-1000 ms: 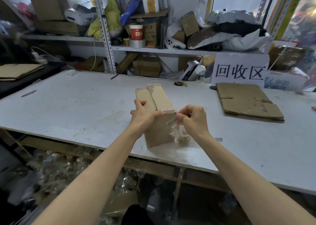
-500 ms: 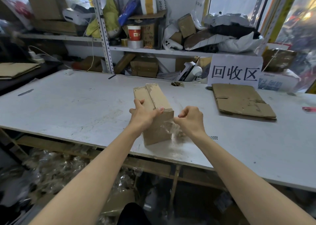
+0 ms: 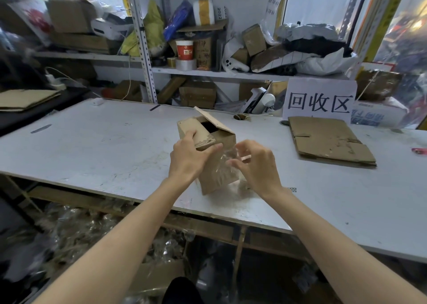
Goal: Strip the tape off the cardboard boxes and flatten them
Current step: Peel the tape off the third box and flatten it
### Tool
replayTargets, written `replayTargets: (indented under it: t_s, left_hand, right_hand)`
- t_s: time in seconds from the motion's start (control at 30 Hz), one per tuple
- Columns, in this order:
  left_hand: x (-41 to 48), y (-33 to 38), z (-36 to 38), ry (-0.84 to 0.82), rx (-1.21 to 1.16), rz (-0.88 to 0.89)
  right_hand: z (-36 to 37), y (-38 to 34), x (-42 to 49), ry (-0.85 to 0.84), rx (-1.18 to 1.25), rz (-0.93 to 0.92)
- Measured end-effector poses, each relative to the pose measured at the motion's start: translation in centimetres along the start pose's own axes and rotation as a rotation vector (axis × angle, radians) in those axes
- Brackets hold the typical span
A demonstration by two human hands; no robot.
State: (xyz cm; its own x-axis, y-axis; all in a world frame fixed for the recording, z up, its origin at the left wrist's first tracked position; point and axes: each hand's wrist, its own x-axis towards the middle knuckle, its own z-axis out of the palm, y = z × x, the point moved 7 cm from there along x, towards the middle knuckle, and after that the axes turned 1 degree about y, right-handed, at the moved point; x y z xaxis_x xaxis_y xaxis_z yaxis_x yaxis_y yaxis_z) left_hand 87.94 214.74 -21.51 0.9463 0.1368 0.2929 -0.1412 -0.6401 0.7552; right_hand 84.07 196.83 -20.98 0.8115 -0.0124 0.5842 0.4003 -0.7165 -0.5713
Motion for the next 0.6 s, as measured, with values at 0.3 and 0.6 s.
replayTargets:
  t_s: [0.3, 0.6]
  left_hand:
    - [0.3, 0.3, -0.7, 0.039, -0.007, 0.016]
    - [2.3, -0.4, -2.7, 0.025, -0.118, -0.042]
  right_hand:
    - [0.4, -1.4, 0.6, -0.06, -0.053, -0.144]
    - [-1.0, 0.6, -0.8, -0.004, 0.013, -0.098]
